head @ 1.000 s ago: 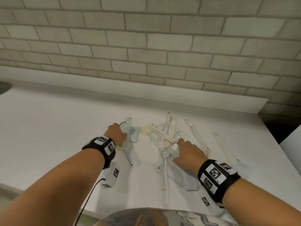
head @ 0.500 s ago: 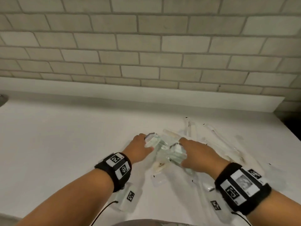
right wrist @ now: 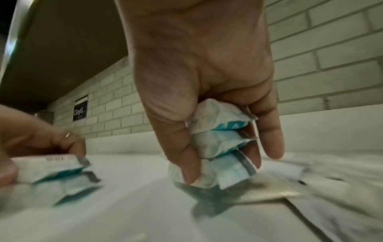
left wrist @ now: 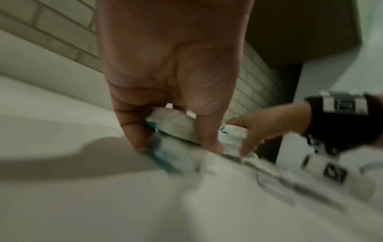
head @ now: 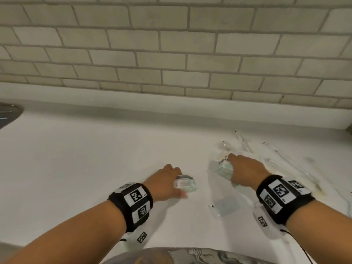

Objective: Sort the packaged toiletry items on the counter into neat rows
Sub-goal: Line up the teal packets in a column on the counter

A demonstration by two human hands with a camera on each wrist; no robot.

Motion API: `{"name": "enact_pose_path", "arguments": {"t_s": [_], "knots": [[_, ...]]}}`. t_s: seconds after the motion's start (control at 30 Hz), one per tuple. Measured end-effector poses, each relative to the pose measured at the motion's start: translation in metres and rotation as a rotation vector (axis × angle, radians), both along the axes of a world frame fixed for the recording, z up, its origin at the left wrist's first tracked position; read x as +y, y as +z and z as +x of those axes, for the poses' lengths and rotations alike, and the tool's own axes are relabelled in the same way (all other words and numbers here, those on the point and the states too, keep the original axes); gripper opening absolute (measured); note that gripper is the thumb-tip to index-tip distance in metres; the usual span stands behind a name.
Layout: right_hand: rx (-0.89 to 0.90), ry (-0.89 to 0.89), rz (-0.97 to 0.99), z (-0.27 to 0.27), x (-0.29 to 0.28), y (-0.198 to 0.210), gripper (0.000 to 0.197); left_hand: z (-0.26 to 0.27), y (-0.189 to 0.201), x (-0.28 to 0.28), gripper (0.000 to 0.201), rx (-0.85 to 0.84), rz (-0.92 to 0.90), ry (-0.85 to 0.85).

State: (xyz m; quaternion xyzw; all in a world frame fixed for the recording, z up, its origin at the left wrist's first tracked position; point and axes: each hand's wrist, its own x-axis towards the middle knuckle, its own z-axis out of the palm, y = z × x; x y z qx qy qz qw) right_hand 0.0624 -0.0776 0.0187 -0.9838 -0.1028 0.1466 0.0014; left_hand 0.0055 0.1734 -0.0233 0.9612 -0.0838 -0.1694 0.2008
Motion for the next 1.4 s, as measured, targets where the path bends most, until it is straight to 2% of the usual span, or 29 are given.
{"name": "enact_pose_path", "arguments": {"t_s": [0.13, 0.2, 0.27, 0.33, 0.4, 0.43, 0.53, 0.63, 0.7, 0.77, 0.8, 0.87, 0.93, 1.03, 1.07, 1.1, 1.17, 1.2, 1.3, 1.4], "knots": [[0.095, 0.062, 0.086, -0.002, 0.028, 0.002, 0.058, 0.013, 0.009, 0.017, 0.048, 0.19, -0.118, 0.018], [0.142, 0.069, 0.105, -0.005, 0.046, -0.007, 0.061, 0.023, 0.01, 0.03, 0.038, 0.176, -0.097, 0.042], [0.037, 0.024, 0.033, -0.005, 0.055, -0.016, 0.074, 0.033, 0.009, 0.043, 0.04, 0.121, -0.041, 0.117], [-0.178, 0.041, -0.087, -0.006, 0.056, -0.018, 0.084, 0.041, 0.007, 0.056, 0.034, 0.024, 0.013, 0.243], [-0.314, 0.168, -0.031, -0.009, 0.06, -0.014, 0.076, 0.046, 0.008, 0.064, 0.03, -0.059, 0.051, 0.306], [-0.308, 0.261, 0.03, -0.011, 0.063, -0.012, 0.069, 0.048, 0.008, 0.065, 0.032, -0.067, 0.054, 0.315], [-0.124, 0.581, 0.127, -0.027, 0.079, -0.012, 0.059, 0.048, 0.008, 0.063, 0.034, -0.031, -0.015, 0.342], [-0.035, 0.727, 0.009, -0.036, 0.089, -0.027, 0.061, 0.045, 0.007, 0.062, 0.034, 0.004, -0.06, 0.311], [0.012, 0.663, -0.021, -0.035, 0.087, -0.028, 0.048, 0.044, 0.006, 0.062, 0.033, 0.001, -0.049, 0.278], [0.154, 0.518, 0.017, -0.031, 0.083, -0.019, 0.021, 0.041, 0.005, 0.062, 0.03, 0.014, -0.075, 0.252], [0.229, 0.444, 0.039, -0.026, 0.081, -0.015, 0.02, 0.039, 0.005, 0.062, 0.028, 0.02, -0.091, 0.235], [0.303, 0.306, 0.034, -0.018, 0.076, -0.006, 0.035, 0.034, 0.005, 0.059, 0.03, 0.024, -0.107, 0.203], [0.254, 0.213, -0.004, -0.011, 0.07, -0.003, 0.037, 0.031, 0.005, 0.056, 0.033, 0.03, -0.116, 0.189], [0.115, 0.181, -0.085, -0.006, 0.061, -0.005, 0.026, 0.029, 0.006, 0.055, 0.035, 0.042, -0.106, 0.166], [0.104, 0.169, -0.056, -0.007, 0.059, -0.006, 0.025, 0.028, 0.005, 0.054, 0.034, 0.047, -0.111, 0.162], [0.129, 0.146, 0.017, -0.01, 0.057, -0.008, 0.025, 0.028, 0.005, 0.054, 0.033, 0.055, -0.119, 0.161], [0.193, 0.139, 0.127, -0.019, 0.059, -0.012, 0.041, 0.025, 0.004, 0.052, 0.029, 0.074, -0.132, 0.16], [0.193, 0.166, 0.107, -0.024, 0.061, -0.013, 0.045, 0.024, 0.004, 0.052, 0.027, 0.078, -0.139, 0.16], [0.141, 0.157, 0.019, -0.02, 0.062, -0.015, 0.033, 0.02, 0.003, 0.05, 0.021, 0.08, -0.17, 0.168], [0.108, 0.105, 0.059, -0.011, 0.072, -0.015, 0.034, 0.015, 0.001, 0.046, 0.037, 0.068, -0.205, 0.21]]}}
